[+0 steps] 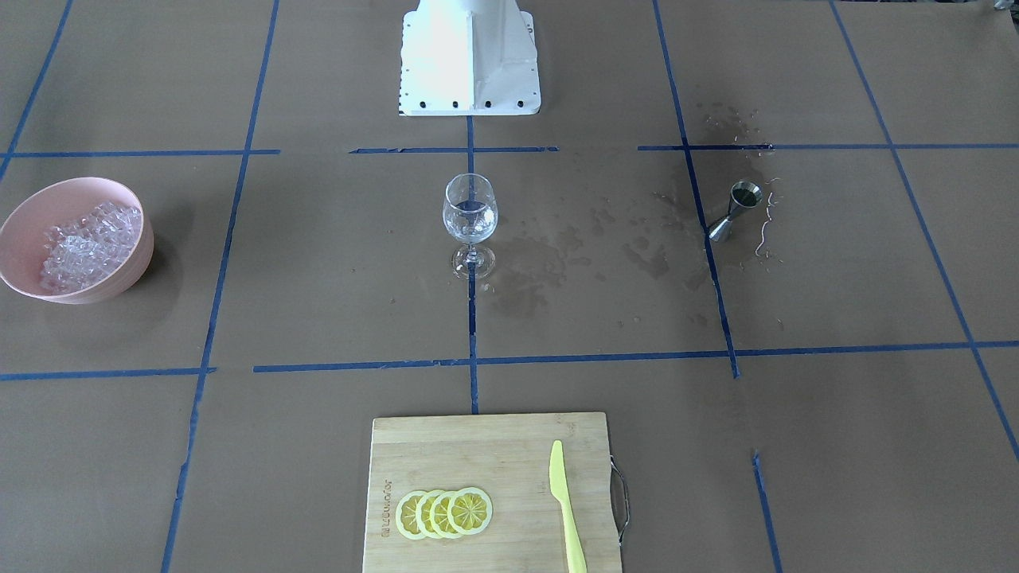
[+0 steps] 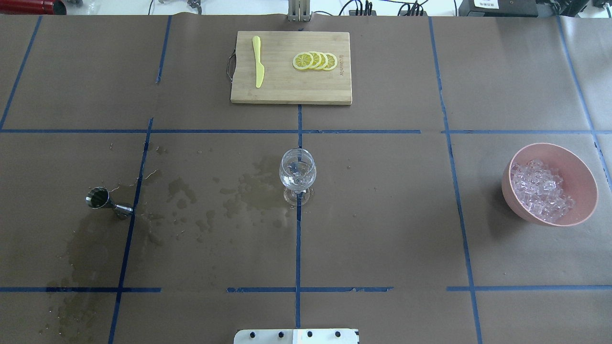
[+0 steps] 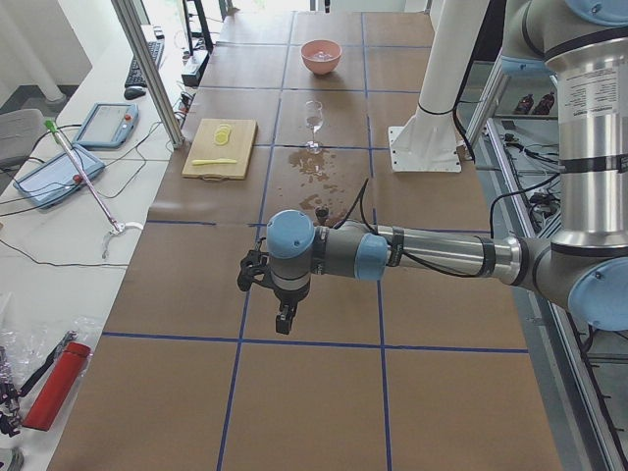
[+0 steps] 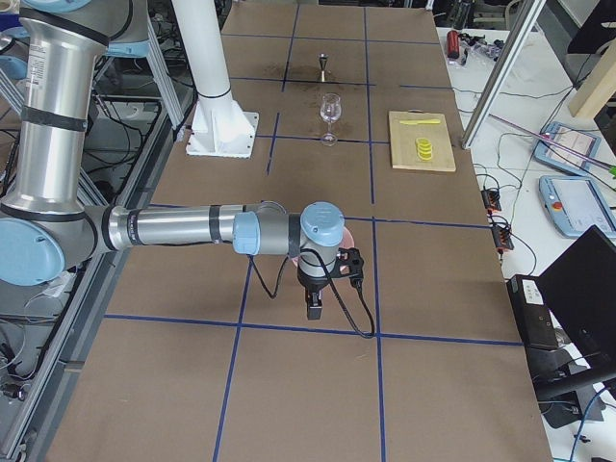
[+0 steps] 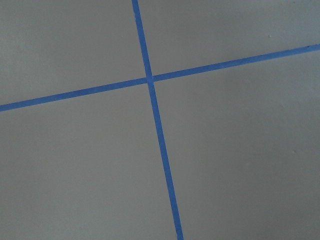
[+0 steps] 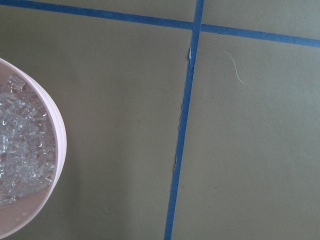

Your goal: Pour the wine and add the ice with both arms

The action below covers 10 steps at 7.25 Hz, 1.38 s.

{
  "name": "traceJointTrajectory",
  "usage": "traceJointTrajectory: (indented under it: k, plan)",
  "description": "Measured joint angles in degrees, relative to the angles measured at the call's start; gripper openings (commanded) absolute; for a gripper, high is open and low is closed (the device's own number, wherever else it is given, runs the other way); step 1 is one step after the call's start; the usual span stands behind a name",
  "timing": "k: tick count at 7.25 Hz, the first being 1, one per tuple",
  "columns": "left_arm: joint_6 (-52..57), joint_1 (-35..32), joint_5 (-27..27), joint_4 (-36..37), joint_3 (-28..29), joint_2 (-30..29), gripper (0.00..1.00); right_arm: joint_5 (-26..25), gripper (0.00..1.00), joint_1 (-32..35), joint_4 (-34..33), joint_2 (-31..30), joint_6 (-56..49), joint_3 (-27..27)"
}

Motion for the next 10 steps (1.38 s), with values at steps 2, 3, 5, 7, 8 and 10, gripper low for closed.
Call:
traceJointTrajectory:
  k: [2, 3, 5, 7, 8, 10]
  plan:
    - [0.11, 0.0, 0.03, -0.06, -0.17, -0.18, 1.0, -0.44, 1.0, 0.0, 0.02, 0.0, -0.02, -0.02]
    - [0.08, 0.0, 0.11, -0.1, 0.01, -0.23, 1.0, -0.51, 1.0, 0.0, 0.05, 0.01, -0.03, 0.07]
    - [-0.02, 0.03, 0.5, -1.22, 0.15, -0.3, 1.0, -0.35, 1.0, -0.02, 0.08, 0.46, -0.01, 0.88]
    - [0.19, 0.06, 0.5, -5.86, 0.16, -0.39, 1.0, -0.48, 1.0, -0.02, 0.13, 2.31, -0.02, 2.36]
    - [0.09, 0.06, 0.29, -10.47, 0.47, -0.34, 1.0, -0.57, 1.0, -0.01, 0.11, 4.4, 0.06, 2.65]
    - [-0.02, 0.02, -0.01, -18.74, 0.61, -0.42, 1.0, -0.43, 1.0, 0.0, 0.4, 7.08, 0.2, 2.77]
